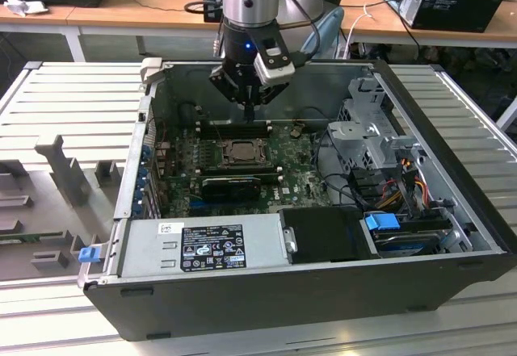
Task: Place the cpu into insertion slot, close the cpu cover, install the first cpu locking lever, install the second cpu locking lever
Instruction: 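Install the first cpu locking lever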
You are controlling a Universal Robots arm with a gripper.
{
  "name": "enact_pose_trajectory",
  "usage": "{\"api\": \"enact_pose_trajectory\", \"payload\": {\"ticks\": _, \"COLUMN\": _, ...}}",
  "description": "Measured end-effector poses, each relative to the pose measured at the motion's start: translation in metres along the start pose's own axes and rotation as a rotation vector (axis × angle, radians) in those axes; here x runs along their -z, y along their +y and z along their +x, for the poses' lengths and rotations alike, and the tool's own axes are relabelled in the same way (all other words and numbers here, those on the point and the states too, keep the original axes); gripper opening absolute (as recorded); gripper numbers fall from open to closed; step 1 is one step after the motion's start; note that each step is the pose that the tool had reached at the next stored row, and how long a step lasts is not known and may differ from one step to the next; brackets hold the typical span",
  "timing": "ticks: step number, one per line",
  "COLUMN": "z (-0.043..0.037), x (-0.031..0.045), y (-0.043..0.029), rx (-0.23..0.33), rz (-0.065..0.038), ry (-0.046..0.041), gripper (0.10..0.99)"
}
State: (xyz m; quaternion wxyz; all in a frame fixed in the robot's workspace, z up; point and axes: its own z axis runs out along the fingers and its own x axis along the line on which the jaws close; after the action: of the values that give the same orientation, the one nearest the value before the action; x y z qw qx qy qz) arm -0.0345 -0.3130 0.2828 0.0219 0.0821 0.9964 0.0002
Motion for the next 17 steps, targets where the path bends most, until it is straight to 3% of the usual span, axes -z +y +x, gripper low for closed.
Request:
{"api": "enact_pose_trajectory", "payload": {"ticks": 3, "z": 0.0, "x": 0.0, "y": 0.0, "rx": 0.057, "rz": -0.002, "ry": 0.0002, "gripper": 0.106}}
{"api": "enact_pose_trajectory", "payload": {"ticks": 8, "z": 0.0, "x": -0.0001, "y": 0.0, "rx": 0.31, "rz": -0.014, "ry": 0.0013, "gripper": 0.106}}
{"api": "enact_pose_trajectory", "payload": {"ticks": 9, "z": 0.0, "x": -0.0001, "y": 0.0, "rx": 0.338, "rz": -0.015, "ry": 0.0014, "gripper": 0.106}}
{"api": "enact_pose_trajectory", "payload": {"ticks": 15, "z": 0.0, "x": -0.0002, "y": 0.0, "rx": 0.429, "rz": -0.019, "ry": 0.0017, "gripper": 0.106}}
{"api": "enact_pose_trajectory", "payload": {"ticks": 17, "z": 0.0048, "x": -0.0001, "y": -0.0009, "rx": 0.433, "rz": -0.021, "ry": 0.0014, "gripper": 0.106}}
